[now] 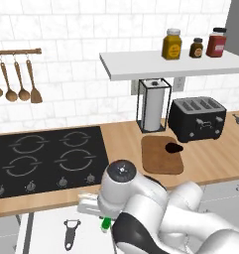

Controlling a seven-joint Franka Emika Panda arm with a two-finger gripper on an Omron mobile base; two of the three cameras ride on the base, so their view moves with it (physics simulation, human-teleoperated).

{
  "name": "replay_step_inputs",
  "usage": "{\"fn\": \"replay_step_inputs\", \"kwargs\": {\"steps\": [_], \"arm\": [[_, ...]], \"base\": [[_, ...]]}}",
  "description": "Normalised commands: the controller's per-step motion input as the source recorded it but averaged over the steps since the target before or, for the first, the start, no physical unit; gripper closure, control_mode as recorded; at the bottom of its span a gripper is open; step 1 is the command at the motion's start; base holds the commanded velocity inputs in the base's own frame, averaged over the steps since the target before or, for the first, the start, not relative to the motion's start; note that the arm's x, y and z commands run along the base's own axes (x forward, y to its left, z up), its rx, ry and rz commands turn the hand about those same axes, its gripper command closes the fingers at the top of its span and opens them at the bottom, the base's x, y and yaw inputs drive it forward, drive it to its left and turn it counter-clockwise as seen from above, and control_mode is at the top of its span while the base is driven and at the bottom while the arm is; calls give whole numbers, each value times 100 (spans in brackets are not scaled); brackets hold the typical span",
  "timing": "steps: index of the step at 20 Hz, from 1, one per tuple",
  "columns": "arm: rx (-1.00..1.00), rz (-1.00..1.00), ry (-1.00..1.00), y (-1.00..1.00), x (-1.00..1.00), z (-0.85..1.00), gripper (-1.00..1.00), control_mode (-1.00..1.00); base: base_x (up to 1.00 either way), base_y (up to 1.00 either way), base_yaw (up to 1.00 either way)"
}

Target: Place the appropriate cutting tool for cutting the avocado skin on the cutting board.

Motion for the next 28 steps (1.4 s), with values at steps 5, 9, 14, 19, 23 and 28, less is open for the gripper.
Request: {"fn": "replay_step_inputs", "kwargs": {"steps": [5, 9, 14, 19, 23, 28], "arm": [[-3, -15, 0, -17, 100, 91, 100, -100], [0, -11, 0, -39, 87, 35, 100, -100], [0, 0, 0, -68, 52, 0, 100, -100], [0, 0, 1, -77, 18, -2, 100, -100], [0, 0, 1, -56, 27, -19, 100, -100], [0, 0, 3, -45, 36, -37, 100, -100]], "base": [[0, 0, 0], [0, 0, 0], [0, 0, 0], [0, 0, 0], [0, 0, 0], [0, 0, 0]]}}
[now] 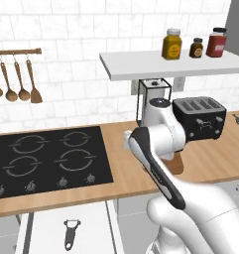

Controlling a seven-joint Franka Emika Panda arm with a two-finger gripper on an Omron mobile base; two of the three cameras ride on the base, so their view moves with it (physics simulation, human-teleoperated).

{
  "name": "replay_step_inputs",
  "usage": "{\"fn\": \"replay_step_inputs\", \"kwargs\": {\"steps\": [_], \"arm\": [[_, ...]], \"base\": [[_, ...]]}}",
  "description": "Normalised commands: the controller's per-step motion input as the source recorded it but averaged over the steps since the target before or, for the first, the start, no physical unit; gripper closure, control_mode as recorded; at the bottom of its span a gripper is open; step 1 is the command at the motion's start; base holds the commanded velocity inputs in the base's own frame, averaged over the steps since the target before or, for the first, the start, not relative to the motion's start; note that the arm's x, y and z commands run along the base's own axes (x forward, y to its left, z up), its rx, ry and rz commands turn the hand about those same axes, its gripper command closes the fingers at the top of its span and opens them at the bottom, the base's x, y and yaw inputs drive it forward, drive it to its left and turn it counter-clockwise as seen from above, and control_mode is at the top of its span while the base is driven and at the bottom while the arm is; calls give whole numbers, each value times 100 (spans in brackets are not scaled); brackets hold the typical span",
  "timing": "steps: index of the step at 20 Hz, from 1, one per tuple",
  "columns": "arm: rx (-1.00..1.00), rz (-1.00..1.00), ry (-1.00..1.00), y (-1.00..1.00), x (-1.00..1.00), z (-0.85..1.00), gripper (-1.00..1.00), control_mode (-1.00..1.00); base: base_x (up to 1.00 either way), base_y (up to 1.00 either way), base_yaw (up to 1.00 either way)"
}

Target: Place the appropriate cutting tool for cutting the avocado skin on the cutting board.

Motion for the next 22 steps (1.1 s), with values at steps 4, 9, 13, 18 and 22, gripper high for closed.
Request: {"fn": "replay_step_inputs", "kwargs": {"steps": [4, 9, 13, 18, 22], "arm": [[0, 0, 2, -55, 35, -28, 100, -100], [0, 0, 4, -54, 39, -35, 100, -100], [-1, 0, 7, -11, 46, -48, 100, -100], [-2, 0, 6, 0, 42, -31, 100, -100], [0, 0, 4, -22, 40, -9, 100, -100]], "base": [[0, 0, 0], [0, 0, 0], [0, 0, 0], [0, 0, 0], [0, 0, 0]]}}
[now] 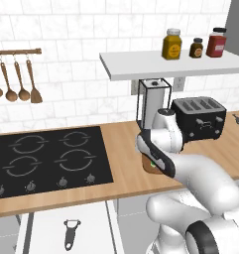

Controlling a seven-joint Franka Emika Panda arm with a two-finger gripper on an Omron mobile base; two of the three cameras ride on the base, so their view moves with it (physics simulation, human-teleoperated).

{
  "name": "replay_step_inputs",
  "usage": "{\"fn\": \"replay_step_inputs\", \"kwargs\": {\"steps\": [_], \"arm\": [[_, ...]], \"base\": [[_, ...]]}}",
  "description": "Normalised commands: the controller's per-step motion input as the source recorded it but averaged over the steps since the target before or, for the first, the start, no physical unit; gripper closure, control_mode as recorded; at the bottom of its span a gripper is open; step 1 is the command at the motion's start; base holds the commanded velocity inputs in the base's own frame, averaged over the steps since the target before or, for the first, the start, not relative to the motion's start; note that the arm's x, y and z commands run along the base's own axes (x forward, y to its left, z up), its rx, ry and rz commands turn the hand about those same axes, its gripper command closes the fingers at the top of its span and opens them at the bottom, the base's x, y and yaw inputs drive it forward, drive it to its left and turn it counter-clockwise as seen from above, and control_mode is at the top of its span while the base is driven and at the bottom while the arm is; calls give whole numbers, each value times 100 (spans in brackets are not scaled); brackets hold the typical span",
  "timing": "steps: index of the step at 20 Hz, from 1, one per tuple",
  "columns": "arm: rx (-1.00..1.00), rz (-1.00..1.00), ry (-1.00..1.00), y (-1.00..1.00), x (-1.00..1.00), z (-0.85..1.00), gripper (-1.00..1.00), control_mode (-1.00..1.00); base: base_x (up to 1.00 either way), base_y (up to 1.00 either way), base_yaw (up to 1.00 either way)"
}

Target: Place the appropriate cutting tool for cutting the avocado skin on the cutting board.

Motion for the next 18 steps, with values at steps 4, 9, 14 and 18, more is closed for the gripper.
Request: {"fn": "replay_step_inputs", "kwargs": {"steps": [4, 9, 14, 18], "arm": [[0, 0, 3, -14, 40, -18, 100, -100], [0, 0, 3, -6, 31, -22, 100, -100], [0, 0, 2, -4, 22, -26, 100, -100], [0, 0, 0, -6, 11, -22, 100, -100]], "base": [[0, 0, 0], [0, 0, 0], [0, 0, 0], [0, 0, 0]]}}
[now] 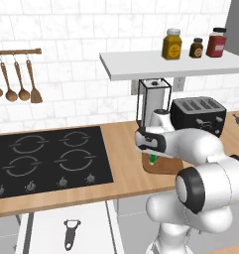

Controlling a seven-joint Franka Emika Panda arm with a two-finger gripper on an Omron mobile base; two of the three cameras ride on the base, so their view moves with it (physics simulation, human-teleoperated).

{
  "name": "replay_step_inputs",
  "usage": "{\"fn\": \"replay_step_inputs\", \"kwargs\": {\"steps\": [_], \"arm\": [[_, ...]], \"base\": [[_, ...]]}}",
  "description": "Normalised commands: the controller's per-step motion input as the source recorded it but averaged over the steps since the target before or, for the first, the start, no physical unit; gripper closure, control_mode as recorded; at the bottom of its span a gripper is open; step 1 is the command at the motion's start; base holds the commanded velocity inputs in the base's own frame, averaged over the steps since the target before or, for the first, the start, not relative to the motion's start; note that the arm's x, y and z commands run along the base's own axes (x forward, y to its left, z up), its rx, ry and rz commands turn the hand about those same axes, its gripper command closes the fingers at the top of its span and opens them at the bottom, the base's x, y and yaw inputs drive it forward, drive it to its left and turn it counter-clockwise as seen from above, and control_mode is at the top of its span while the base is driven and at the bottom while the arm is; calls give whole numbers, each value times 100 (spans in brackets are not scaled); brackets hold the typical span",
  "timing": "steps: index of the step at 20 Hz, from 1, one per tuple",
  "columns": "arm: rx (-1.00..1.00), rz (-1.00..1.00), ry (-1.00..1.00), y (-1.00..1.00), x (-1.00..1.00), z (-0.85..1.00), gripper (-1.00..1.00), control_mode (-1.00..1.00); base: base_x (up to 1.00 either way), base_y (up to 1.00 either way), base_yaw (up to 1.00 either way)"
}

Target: Place the appropriate cutting tool for cutting the avocado skin on the cutting board.

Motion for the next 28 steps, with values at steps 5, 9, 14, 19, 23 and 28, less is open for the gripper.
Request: {"fn": "replay_step_inputs", "kwargs": {"steps": [5, 9, 14, 19, 23, 28], "arm": [[0, 0, 0, -1, 2, -31, 100, -100], [0, 0, 0, 0, 0, -24, -100, -100], [0, 0, 0, 0, -27, 9, -100, -100], [0, 0, -5, 0, -68, 60, -100, -100], [0, 0, -8, 1, -83, 82, -100, -100], [-3, 0, -5, 26, -69, 73, -100, -100]], "base": [[0, 0, 0], [0, 0, 0], [0, 0, 0], [0, 0, 0], [0, 0, 0], [0, 0, 0]]}}
